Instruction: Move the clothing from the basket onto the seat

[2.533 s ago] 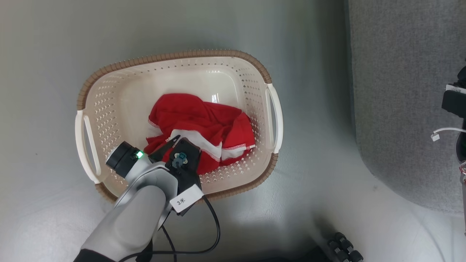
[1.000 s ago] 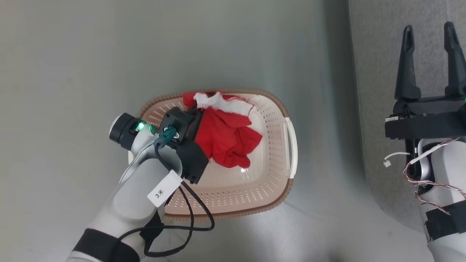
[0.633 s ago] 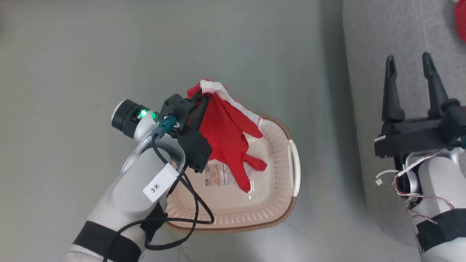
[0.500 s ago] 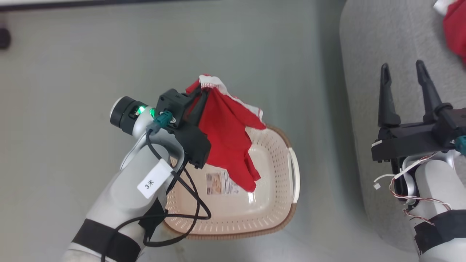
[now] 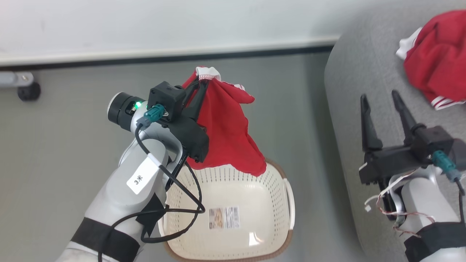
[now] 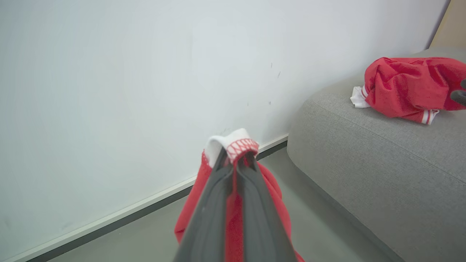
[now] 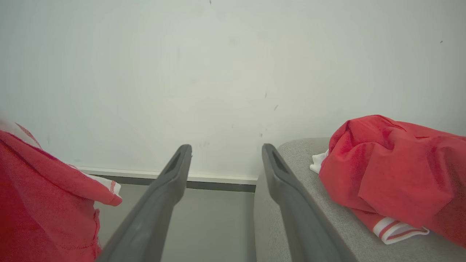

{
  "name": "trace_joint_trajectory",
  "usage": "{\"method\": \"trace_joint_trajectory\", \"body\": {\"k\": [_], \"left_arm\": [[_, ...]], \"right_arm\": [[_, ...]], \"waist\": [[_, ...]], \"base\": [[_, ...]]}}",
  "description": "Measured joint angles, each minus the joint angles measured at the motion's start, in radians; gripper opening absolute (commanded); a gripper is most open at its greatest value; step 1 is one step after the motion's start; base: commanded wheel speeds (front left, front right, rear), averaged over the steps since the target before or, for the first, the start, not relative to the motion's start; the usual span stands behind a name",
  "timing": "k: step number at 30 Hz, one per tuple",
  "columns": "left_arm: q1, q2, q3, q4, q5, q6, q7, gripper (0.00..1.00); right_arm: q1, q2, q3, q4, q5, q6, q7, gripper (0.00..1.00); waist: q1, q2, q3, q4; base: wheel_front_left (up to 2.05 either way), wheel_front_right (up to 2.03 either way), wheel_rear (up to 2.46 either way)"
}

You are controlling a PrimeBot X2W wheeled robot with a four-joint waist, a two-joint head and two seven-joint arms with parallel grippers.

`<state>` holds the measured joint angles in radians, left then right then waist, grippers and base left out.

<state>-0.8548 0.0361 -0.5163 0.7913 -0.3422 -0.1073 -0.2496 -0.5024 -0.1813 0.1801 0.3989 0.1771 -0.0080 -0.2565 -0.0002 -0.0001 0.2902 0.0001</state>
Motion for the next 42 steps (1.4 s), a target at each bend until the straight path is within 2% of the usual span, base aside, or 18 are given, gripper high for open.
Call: {"method": "trace_joint_trajectory", "body": {"k": [13,20,29,42], "left_arm": [[0.008,-0.002,-0.005,0.014,-0.053,-0.009,0.0,0.0],[0.032,-0.003,-0.044,0.016,-0.101,-0.016,0.011,0.0],[0.075,-0.003,-0.109,-0.042,-0.144,-0.016,0.057,0.0],[0.08,0.0,-0.185,-0.156,-0.203,0.003,0.112,0.0]], "right_arm": [[0.021,0.026,0.091,0.105,-0.01,0.072,0.0,1.0],[0.027,0.07,0.164,0.17,-0.02,0.106,0.0,1.0],[0.041,0.11,0.26,0.24,-0.019,0.123,0.0,1.0],[-0.007,0.123,0.352,0.357,0.018,0.131,0.0,1.0]], "waist": [[0.0,-0.0001,-0.171,0.011],[0.0001,0.0,-0.262,0.026],[0.0,0.0,-0.356,0.057],[0.0002,0.0001,-0.393,0.092]], "base": [[0.0,0.0,0.0],[0.0,0.0,0.0],[0.0,0.0,0.0],[0.0,0.0,0.0]]}}
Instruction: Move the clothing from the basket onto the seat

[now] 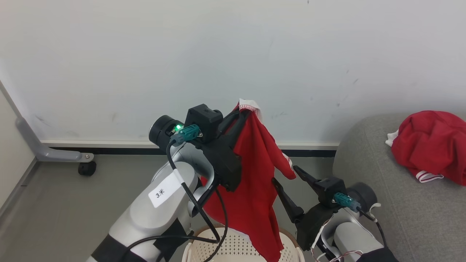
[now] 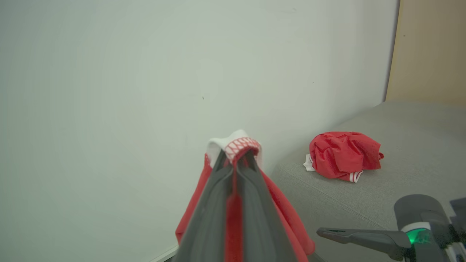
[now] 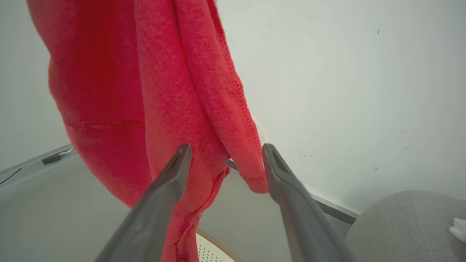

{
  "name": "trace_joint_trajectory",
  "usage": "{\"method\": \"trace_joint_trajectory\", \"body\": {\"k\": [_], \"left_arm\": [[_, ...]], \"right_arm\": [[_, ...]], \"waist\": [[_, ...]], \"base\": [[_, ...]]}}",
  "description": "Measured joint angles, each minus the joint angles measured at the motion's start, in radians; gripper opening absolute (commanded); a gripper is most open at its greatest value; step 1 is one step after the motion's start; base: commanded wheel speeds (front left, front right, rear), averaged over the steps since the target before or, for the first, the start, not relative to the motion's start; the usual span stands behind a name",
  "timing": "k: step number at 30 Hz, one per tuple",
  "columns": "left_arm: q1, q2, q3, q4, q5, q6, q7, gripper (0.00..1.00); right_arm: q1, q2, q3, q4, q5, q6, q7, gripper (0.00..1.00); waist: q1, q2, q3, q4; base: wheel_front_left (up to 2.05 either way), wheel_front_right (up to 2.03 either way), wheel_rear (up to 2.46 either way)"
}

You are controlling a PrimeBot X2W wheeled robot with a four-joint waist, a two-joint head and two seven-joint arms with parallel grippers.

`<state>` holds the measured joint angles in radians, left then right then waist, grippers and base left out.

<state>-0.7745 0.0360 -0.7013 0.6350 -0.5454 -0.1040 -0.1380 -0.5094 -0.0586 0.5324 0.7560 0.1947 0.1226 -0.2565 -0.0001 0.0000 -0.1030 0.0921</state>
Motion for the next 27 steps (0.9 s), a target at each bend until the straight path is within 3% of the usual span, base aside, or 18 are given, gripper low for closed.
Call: {"method": "trace_joint_trajectory", "body": {"k": [13,21,22,23,24,25,26,27], "left_arm": [[-0.019,0.001,-0.075,-0.073,-0.046,0.044,0.058,0.0],[-0.03,0.002,-0.109,-0.12,-0.081,0.07,0.084,0.0],[-0.03,0.001,-0.113,-0.125,-0.083,0.07,0.084,0.0],[-0.031,0.001,-0.116,-0.129,-0.087,0.072,0.085,0.0],[-0.032,0.001,-0.118,-0.132,-0.087,0.077,0.092,0.0],[-0.033,0.001,-0.119,-0.132,-0.088,0.078,0.093,0.0],[-0.033,0.002,-0.119,-0.132,-0.088,0.078,0.094,0.0],[-0.033,0.002,-0.119,-0.131,-0.091,0.079,0.094,0.0]], "right_arm": [[-0.016,-0.001,0.193,-0.03,0.129,0.001,0.0,1.0],[-0.108,-0.001,0.265,0.037,0.178,0.001,0.0,1.0],[-0.118,-0.001,0.271,0.044,0.184,0.001,0.0,0.88],[-0.127,-0.001,0.277,0.049,0.19,0.0,0.0,0.88],[-0.136,-0.001,0.284,0.057,0.196,-0.001,0.001,0.21],[-0.142,-0.001,0.291,0.062,0.199,-0.003,0.001,0.21],[-0.146,-0.001,0.296,0.067,0.204,-0.006,0.001,0.05],[-0.149,-0.001,0.3,0.07,0.209,-0.008,0.001,0.0]], "waist": [[0.0001,0.0,-0.005,0.016],[0.0001,0.0,0.0,0.03],[0.0001,0.0001,0.001,0.031],[0.0001,0.0,0.002,0.033],[0.0001,0.0,0.003,0.035],[0.0001,0.0,0.005,0.037],[0.0001,0.0,0.006,0.038],[0.0001,0.0001,0.007,0.04]], "base": [[0.0,0.0,0.0],[0.0,0.0,0.0],[0.0,0.0,0.0],[0.0,0.0,0.0],[0.0,0.0,0.0],[0.0,0.0,0.0],[0.0,0.0,0.0],[0.0,0.0,0.0]]}}
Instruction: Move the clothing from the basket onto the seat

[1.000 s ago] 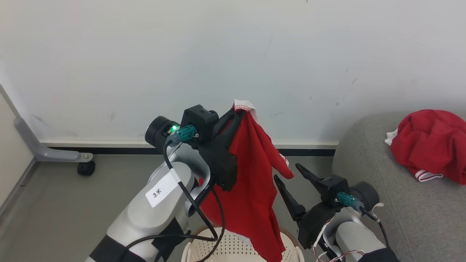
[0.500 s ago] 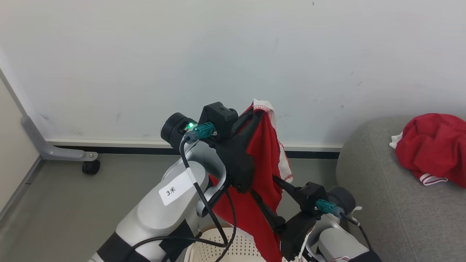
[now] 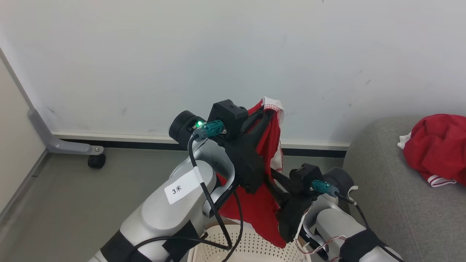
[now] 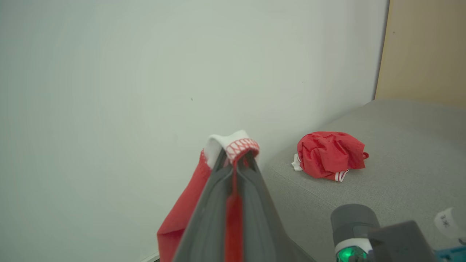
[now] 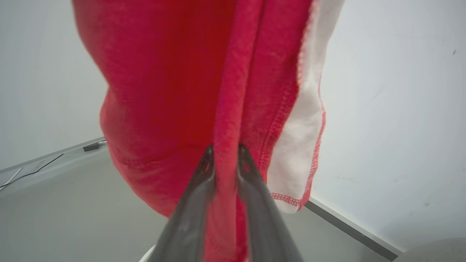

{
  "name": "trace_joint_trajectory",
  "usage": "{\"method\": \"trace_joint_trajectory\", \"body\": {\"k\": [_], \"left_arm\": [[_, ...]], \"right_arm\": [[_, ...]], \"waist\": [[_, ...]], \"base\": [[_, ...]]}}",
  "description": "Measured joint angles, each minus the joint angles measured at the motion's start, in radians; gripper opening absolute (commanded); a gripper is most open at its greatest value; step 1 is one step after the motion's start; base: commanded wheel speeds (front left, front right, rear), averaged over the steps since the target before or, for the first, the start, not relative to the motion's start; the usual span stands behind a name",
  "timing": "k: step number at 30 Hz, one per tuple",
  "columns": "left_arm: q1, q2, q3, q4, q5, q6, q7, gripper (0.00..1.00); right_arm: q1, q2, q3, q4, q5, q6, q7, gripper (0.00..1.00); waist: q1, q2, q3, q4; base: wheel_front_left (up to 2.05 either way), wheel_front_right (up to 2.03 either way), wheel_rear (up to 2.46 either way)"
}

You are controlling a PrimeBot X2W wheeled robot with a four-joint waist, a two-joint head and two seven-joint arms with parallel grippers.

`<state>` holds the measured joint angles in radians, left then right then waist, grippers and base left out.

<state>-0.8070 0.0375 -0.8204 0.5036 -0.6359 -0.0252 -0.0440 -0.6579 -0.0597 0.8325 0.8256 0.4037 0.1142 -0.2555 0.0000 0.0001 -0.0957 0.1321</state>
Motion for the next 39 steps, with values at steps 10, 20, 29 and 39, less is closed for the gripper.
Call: {"method": "trace_joint_trajectory", "body": {"k": [10,20,29,39], "left_arm": [[0.028,0.028,0.036,0.022,-0.033,0.018,0.007,0.62],[0.121,0.089,0.054,0.026,-0.043,0.026,-0.03,1.0],[0.214,0.111,0.062,0.007,-0.055,0.025,-0.083,1.0],[0.295,0.106,0.051,-0.017,-0.058,0.025,-0.127,1.0]], "right_arm": [[-0.015,0.001,0.006,0.051,0.059,-0.01,0.0,0.0],[-0.049,-0.001,-0.067,0.12,0.088,-0.017,0.0,0.0],[-0.049,-0.07,-0.108,0.123,0.09,-0.023,0.0,0.0],[-0.001,-0.19,-0.148,0.082,0.085,-0.054,0.0,0.0]], "waist": [[0.0,-0.0001,0.01,-0.01],[0.0,0.0,0.014,-0.073],[0.0,-0.0001,0.009,-0.158],[0.0,0.0,-0.002,-0.279]], "base": [[0.0,0.0,0.0],[0.0,0.0,0.0],[0.0,0.0,0.0],[0.0,0.0,0.0]]}}
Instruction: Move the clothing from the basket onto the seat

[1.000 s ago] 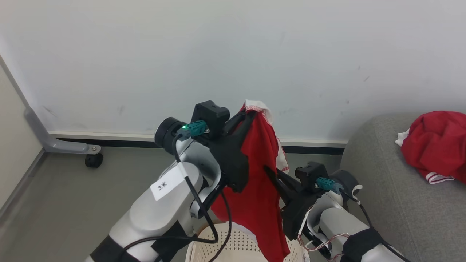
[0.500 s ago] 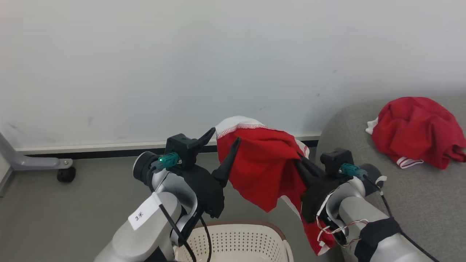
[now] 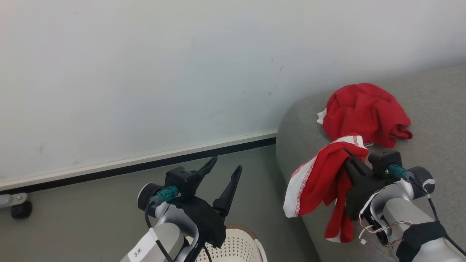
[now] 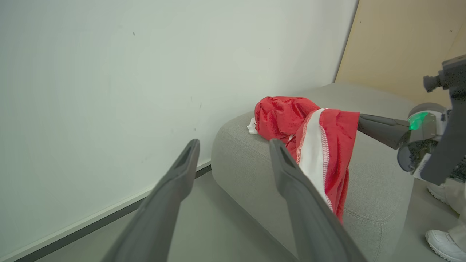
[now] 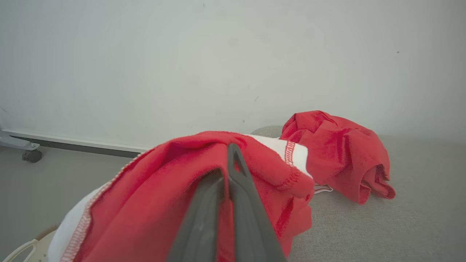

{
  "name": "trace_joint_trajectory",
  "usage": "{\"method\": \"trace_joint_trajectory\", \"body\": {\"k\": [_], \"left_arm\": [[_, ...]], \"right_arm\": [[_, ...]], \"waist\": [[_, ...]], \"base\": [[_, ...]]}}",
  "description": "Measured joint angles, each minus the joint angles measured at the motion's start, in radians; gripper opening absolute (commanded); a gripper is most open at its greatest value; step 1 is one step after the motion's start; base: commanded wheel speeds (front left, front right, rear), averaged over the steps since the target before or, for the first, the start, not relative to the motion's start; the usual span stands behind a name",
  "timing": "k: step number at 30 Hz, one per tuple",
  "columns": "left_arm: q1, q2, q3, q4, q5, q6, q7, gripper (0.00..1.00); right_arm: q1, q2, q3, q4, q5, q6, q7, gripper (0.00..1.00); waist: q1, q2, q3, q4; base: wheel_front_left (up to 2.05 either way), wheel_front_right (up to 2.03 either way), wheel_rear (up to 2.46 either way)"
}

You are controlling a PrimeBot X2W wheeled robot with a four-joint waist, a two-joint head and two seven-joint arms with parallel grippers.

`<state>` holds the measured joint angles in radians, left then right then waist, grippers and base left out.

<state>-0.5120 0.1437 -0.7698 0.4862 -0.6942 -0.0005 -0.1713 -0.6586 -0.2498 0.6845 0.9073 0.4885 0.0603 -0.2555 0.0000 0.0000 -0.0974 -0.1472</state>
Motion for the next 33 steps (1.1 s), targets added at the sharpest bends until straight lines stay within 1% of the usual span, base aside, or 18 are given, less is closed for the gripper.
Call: {"method": "trace_joint_trajectory", "body": {"k": [7,10,14,17,18,21,24,29,33], "left_arm": [[0.042,-0.013,-0.016,-0.026,0.0,-0.008,-0.024,1.0],[0.056,-0.017,-0.018,-0.04,0.0,-0.006,-0.03,1.0],[0.073,-0.015,-0.014,-0.059,0.001,0.018,-0.041,1.0],[0.076,-0.02,-0.016,-0.072,0.006,0.027,-0.042,1.0],[0.076,-0.02,-0.016,-0.072,0.006,0.027,-0.042,1.0],[0.075,-0.033,-0.03,-0.074,0.012,0.027,-0.042,1.0],[0.075,-0.037,-0.037,-0.077,0.02,0.027,-0.042,1.0],[0.075,-0.021,-0.039,-0.094,0.027,0.039,-0.042,1.0],[0.074,-0.015,-0.042,-0.119,0.038,0.047,-0.04,1.0]], "right_arm": [[0.026,-0.062,-0.015,-0.073,-0.032,-0.025,0.0,0.0],[0.034,-0.079,-0.017,-0.108,-0.041,-0.026,0.0,0.0],[0.032,-0.088,-0.02,-0.153,-0.049,-0.025,0.0,0.0],[0.03,-0.103,-0.029,-0.174,-0.049,-0.021,-0.001,0.0],[0.03,-0.103,-0.029,-0.174,-0.049,-0.021,-0.001,0.0],[0.028,-0.149,-0.052,-0.184,-0.047,-0.016,-0.001,0.0],[-0.005,-0.19,-0.069,-0.19,-0.047,-0.007,-0.001,0.0],[-0.129,-0.233,-0.108,-0.212,-0.048,0.001,-0.001,0.0],[-0.226,-0.282,-0.143,-0.215,-0.048,0.001,-0.001,0.0]], "waist": [[0.0,0.0,-0.006,-0.09],[0.0,0.0,-0.006,-0.129],[-0.0001,0.0,-0.003,-0.181],[-0.0001,0.0,0.003,-0.218],[-0.0001,0.0,0.003,-0.218],[-0.0001,-0.0001,0.018,-0.243],[0.0,0.0,0.039,-0.252],[0.0,0.0,0.079,-0.241],[0.0,0.0,0.116,-0.222]], "base": [[0.0,0.0,0.0],[0.0,0.0,0.0],[0.0,0.0,0.0],[0.0,0.0,0.0],[0.0,0.0,0.0],[0.0,0.0,0.0],[0.0,0.0,0.0],[0.0,0.0,0.0],[0.0,0.0,0.0]]}}
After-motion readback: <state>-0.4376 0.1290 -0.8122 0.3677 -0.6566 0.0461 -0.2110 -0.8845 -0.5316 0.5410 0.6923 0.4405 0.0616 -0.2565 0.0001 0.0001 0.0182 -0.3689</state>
